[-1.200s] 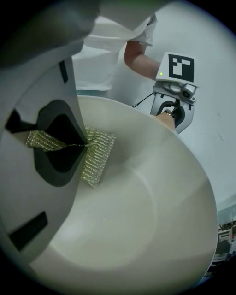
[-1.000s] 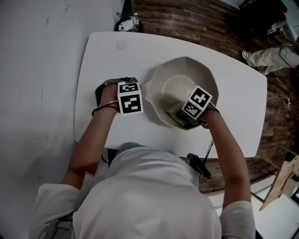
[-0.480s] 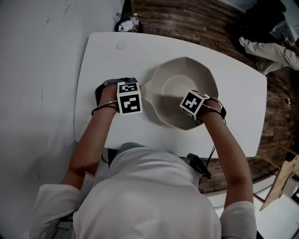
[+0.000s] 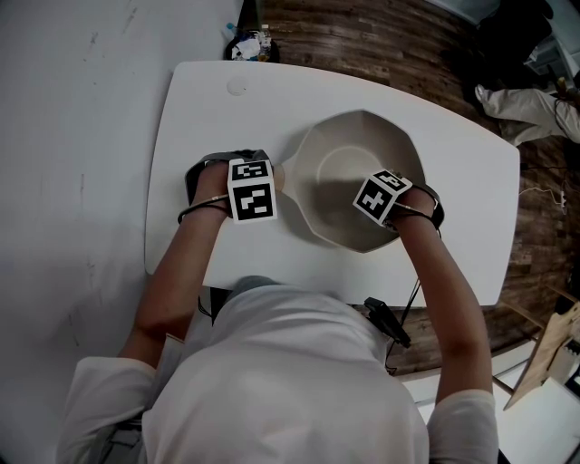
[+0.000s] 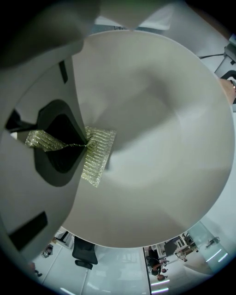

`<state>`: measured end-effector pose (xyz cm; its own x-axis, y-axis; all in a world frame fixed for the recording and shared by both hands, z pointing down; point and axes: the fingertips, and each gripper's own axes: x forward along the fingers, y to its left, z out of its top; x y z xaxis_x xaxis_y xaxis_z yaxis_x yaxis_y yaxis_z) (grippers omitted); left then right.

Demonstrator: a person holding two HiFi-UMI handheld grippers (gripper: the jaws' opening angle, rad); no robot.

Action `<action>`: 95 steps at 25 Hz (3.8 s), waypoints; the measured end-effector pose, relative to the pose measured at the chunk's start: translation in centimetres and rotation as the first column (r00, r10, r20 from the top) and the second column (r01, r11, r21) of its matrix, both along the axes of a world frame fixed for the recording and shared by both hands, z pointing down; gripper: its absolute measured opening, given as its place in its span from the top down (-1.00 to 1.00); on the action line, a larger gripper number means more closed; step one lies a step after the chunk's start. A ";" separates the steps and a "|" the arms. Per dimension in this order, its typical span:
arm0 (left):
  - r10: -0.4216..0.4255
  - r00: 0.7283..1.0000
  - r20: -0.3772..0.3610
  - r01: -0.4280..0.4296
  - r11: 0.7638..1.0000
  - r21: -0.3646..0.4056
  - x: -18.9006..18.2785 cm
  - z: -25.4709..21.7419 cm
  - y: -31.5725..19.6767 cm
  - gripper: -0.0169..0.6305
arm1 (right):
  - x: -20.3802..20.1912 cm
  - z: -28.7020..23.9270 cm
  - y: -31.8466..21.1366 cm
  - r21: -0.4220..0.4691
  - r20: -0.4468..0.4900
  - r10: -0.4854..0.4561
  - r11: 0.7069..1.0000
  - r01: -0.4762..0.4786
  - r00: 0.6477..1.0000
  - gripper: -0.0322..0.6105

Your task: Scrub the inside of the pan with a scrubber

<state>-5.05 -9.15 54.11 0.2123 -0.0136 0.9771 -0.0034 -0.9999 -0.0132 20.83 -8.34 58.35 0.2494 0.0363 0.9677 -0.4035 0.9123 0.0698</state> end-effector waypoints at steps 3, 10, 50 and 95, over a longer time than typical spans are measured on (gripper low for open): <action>0.003 1.000 -0.002 -0.003 1.000 0.001 0.0 0.0 0.0 0.43 | 0.4 -0.1 -1.3 0.050 -0.015 -0.021 0.999 0.021 1.000 0.82; 0.026 1.000 -0.008 -0.026 1.000 0.004 0.0 0.0 0.0 0.44 | 0.2 -0.9 -6.0 0.259 0.034 -0.069 0.964 0.058 0.997 0.82; 0.068 0.997 -0.021 -0.069 0.998 -0.005 0.6 0.0 0.5 0.42 | -14.3 -4.7 -12.7 0.458 0.607 -0.178 0.874 -0.159 0.775 0.82; -0.026 1.000 0.012 0.027 0.999 -0.020 0.7 0.5 0.6 0.43 | -17.2 -4.4 3.6 -0.291 0.828 0.197 0.951 0.103 0.525 0.82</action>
